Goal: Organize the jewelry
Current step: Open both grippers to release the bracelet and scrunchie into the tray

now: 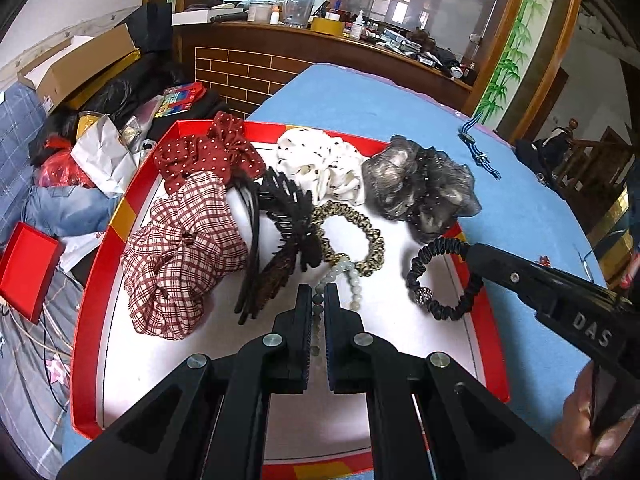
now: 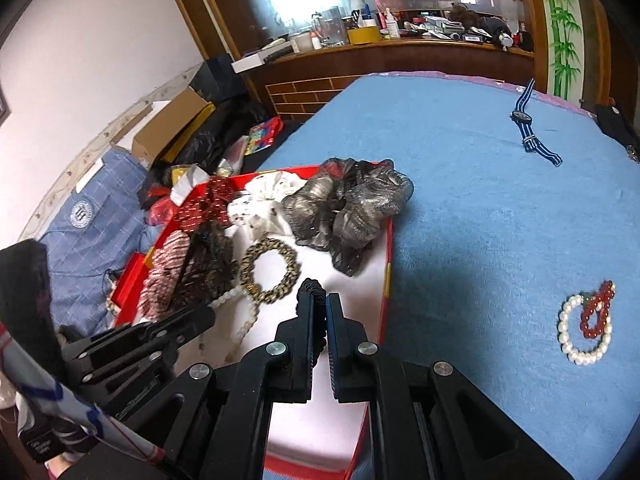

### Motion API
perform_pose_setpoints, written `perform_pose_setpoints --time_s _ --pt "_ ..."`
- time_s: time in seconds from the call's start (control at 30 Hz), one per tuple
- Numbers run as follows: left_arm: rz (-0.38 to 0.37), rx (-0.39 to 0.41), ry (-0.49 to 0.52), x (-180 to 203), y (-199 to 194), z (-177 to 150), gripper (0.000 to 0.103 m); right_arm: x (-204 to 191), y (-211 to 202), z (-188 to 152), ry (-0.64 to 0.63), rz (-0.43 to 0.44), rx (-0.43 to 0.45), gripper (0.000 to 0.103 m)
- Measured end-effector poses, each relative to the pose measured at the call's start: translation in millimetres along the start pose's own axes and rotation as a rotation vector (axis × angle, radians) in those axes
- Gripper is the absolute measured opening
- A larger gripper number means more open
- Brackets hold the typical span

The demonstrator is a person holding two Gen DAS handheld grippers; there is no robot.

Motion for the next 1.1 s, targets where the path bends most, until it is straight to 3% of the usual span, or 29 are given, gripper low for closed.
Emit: perform_pose_setpoints --time_s 0.57,1.1 --pt "0.009 -0.016 -0.001 -5.3 13.3 0.1 0.005 4.0 35.4 6.4 0.016 -0.063 -0.022 0.009" --pt "0.009 -0.007 0.004 -4.4 8.1 2.2 0.006 6.2 32.7 3.3 0.018 -0.065 -0.027 0.009"
Point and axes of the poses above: each gripper's, at about its wrist camera, not at the fingertips, and y roughly the way its jaws point, x to its right, z to its top, the point moved 5 cm from there along y, roughly the way its jaws point, and after that the axes turned 2 degrees about y, right-handed, at the moved point
